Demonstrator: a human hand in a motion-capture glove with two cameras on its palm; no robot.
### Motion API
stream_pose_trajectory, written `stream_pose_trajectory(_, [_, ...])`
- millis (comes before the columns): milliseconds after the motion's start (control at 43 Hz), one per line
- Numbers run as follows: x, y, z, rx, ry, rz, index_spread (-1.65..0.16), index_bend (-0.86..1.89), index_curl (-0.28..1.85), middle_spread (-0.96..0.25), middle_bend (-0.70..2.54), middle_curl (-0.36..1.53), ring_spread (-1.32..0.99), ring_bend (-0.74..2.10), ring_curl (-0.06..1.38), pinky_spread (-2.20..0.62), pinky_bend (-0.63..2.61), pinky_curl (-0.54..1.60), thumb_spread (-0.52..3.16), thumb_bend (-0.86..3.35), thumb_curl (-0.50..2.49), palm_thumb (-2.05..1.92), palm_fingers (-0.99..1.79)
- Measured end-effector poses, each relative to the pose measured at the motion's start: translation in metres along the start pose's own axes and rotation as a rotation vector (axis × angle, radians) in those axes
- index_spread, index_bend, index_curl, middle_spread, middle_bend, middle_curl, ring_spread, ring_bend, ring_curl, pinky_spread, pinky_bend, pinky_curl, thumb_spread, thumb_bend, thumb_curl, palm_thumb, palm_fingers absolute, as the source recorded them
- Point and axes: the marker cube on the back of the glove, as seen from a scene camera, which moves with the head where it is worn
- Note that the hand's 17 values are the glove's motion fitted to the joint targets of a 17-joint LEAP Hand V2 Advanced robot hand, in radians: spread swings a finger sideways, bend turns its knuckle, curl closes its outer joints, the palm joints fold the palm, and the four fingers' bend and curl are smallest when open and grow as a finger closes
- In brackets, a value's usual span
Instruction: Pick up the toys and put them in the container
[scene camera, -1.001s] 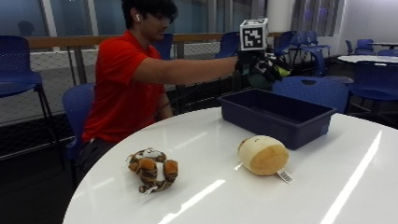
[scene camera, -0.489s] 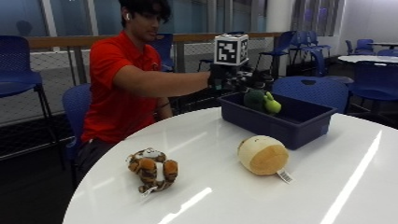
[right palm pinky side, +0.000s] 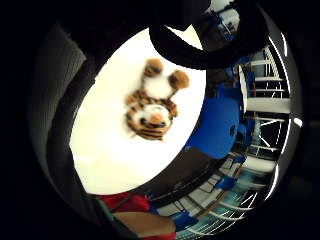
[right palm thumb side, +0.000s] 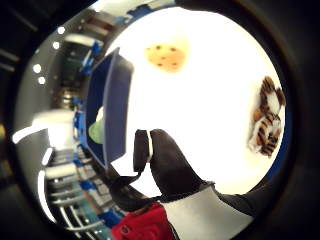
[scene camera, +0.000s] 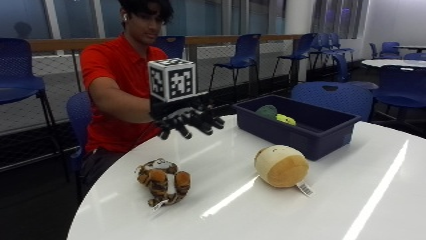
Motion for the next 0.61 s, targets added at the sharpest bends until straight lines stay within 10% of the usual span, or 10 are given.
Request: stream_pose_trajectory(605, [0.111,-0.01,0.078,-0.128,0.039,0.145,-0.35,0.07,0.23,-0.05,0.05,0.21,0.06,0.15,0.19,0.11,1.18,0.43,1.11,-0.04,0.28,-0.04,-0.3])
